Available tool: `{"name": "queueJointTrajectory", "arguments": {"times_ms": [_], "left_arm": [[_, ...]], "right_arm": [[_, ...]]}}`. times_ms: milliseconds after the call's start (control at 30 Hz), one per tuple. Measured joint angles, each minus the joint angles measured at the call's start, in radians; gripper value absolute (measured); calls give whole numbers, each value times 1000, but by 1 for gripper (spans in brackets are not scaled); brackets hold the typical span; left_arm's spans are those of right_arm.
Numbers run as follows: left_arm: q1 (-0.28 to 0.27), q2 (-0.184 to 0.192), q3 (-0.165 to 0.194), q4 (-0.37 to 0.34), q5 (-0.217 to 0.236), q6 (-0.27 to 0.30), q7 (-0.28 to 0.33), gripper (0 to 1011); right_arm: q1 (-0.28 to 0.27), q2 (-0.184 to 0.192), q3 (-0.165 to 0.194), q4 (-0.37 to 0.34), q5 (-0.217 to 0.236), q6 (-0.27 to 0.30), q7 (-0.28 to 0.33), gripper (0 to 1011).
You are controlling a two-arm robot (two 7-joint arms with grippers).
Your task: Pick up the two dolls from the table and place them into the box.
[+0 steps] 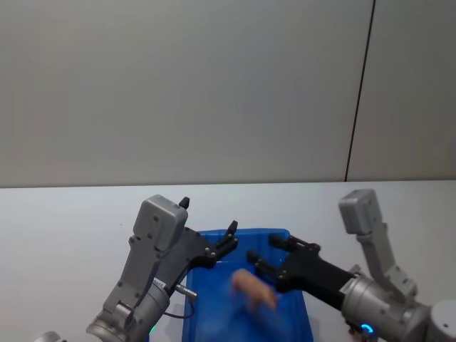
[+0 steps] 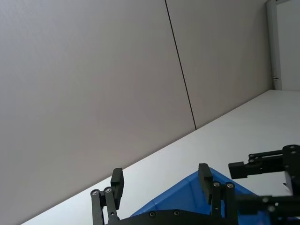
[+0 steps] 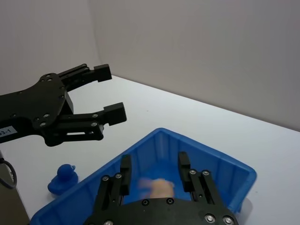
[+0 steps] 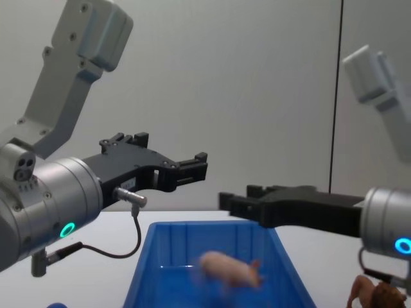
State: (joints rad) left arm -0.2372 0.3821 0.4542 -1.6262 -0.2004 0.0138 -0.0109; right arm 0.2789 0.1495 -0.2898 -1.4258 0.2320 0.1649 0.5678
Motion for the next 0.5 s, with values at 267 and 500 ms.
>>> {"name": "queueJointTrajectory", "arguments": {"times_ms": [267, 500], "left_arm": [[0, 0, 0, 0, 0, 0, 0, 1002], [0, 0, 0, 0, 0, 0, 0, 1002]], "right_arm": [[27, -20, -16, 56, 1, -12, 17, 811], [23, -19, -18, 60, 3, -8, -22, 976]]}}
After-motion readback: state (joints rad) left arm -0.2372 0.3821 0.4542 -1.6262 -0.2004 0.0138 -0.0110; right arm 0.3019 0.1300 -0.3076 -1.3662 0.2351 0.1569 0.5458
